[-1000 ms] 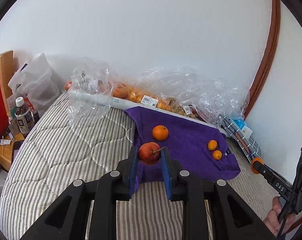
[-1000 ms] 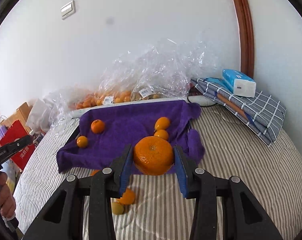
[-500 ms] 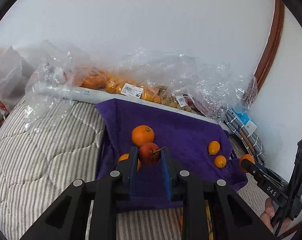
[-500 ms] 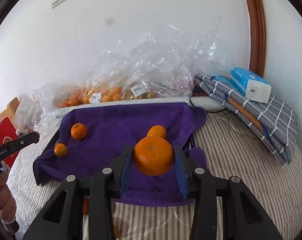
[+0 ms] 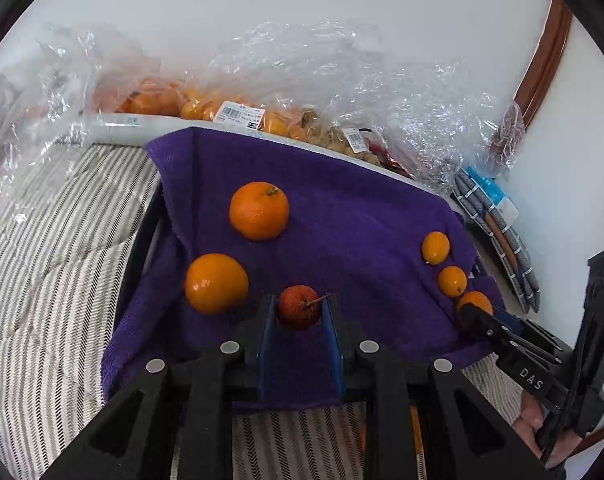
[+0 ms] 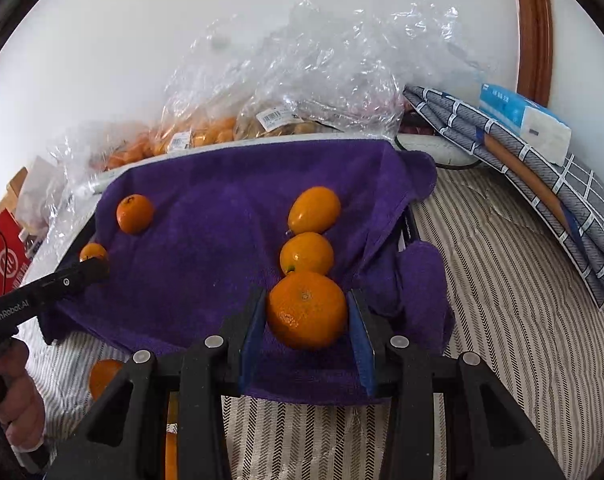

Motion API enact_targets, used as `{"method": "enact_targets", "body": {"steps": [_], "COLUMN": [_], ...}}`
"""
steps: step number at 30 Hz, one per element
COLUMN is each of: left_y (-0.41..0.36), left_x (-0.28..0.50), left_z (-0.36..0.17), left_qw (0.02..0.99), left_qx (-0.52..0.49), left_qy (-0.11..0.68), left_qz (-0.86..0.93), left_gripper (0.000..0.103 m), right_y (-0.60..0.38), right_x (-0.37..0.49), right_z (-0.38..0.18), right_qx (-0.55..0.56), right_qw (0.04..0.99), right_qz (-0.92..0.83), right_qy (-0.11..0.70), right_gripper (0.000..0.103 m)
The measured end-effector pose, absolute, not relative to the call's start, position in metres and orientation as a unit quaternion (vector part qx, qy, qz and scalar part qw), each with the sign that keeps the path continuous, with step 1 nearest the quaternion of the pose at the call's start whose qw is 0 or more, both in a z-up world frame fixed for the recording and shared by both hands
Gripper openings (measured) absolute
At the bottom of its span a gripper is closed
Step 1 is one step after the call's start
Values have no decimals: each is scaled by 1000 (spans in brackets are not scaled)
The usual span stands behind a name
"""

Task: Organize fruits
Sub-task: 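Carry the held orange and tomato over the purple towel with both tools, then open the right tool to drop the orange while the left tool releases the tomato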

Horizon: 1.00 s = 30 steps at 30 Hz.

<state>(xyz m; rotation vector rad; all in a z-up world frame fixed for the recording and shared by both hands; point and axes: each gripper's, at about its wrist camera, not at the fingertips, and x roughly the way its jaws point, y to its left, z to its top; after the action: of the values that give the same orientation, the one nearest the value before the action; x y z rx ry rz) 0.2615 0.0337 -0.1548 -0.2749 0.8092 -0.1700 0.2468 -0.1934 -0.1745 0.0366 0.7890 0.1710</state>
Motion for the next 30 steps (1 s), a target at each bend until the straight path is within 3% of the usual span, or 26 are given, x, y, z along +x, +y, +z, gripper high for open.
{"method": "enact_targets", "body": {"steps": [7, 14, 22, 24, 26, 30], "left_y": [27, 26, 24, 26, 27, 31], "left_x": [261, 261, 261, 262, 261, 257], "left_z": [-154, -154, -153, -152, -151, -145], "left_qw": [909, 909, 908, 906, 906, 912], "left_qx": [-105, -98, -101, -109, -115, -120], "left_qy": [395, 398, 398, 400, 397, 383], "left_qz": [-76, -77, -81, -84, -86, -87], "left_gripper": [22, 22, 22, 24, 32, 36], "right_y": [-194, -201, -203, -202, -202, -203], "right_x": [246, 237, 233, 233, 234, 226], "right_z": [-172, -163, -160, -161, -161, -154], "right_qx": [22, 36, 42, 37, 35, 29], "right_qw": [924, 936, 942, 941, 941, 946], "right_qz": [87, 88, 75, 74, 68, 57], "right_qy": [372, 340, 326, 327, 329, 318], "right_gripper": [42, 59, 59, 59, 59, 59]}}
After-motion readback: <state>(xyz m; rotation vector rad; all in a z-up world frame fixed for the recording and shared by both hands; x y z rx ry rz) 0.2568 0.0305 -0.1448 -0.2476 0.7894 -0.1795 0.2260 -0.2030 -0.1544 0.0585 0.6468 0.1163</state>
